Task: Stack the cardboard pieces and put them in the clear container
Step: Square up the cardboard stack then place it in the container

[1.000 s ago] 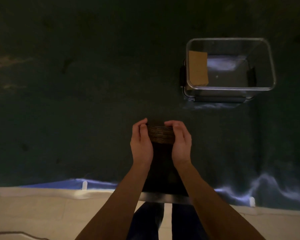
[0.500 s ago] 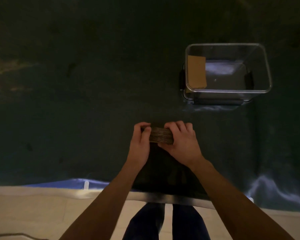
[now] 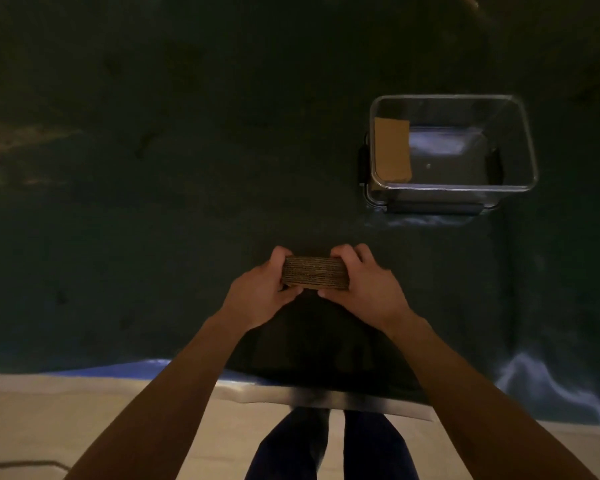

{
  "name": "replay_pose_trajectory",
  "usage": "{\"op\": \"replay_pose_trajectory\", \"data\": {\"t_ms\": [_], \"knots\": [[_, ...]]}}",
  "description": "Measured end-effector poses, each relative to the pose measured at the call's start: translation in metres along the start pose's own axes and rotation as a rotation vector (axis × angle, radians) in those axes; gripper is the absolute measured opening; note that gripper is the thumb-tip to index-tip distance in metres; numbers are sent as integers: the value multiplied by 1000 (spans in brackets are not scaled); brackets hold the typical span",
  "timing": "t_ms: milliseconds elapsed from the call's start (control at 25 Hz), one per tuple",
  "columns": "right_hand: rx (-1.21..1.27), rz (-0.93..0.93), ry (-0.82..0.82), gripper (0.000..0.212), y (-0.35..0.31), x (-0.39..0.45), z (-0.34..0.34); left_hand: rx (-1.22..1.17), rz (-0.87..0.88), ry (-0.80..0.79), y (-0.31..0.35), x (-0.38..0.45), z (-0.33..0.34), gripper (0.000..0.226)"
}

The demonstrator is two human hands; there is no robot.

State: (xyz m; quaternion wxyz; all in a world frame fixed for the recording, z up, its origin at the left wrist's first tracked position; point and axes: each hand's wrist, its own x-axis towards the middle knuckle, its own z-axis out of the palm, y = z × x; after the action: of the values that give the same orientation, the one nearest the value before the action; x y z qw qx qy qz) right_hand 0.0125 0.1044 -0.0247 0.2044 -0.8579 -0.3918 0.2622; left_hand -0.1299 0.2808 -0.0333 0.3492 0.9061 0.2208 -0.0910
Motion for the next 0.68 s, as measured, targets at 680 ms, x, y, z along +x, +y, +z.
{"op": "replay_pose_trajectory", "data": {"t_ms": [680], "knots": [[52, 115, 87, 59, 10, -4, -5, -256, -113, -12, 9, 11, -5, 45]]}}
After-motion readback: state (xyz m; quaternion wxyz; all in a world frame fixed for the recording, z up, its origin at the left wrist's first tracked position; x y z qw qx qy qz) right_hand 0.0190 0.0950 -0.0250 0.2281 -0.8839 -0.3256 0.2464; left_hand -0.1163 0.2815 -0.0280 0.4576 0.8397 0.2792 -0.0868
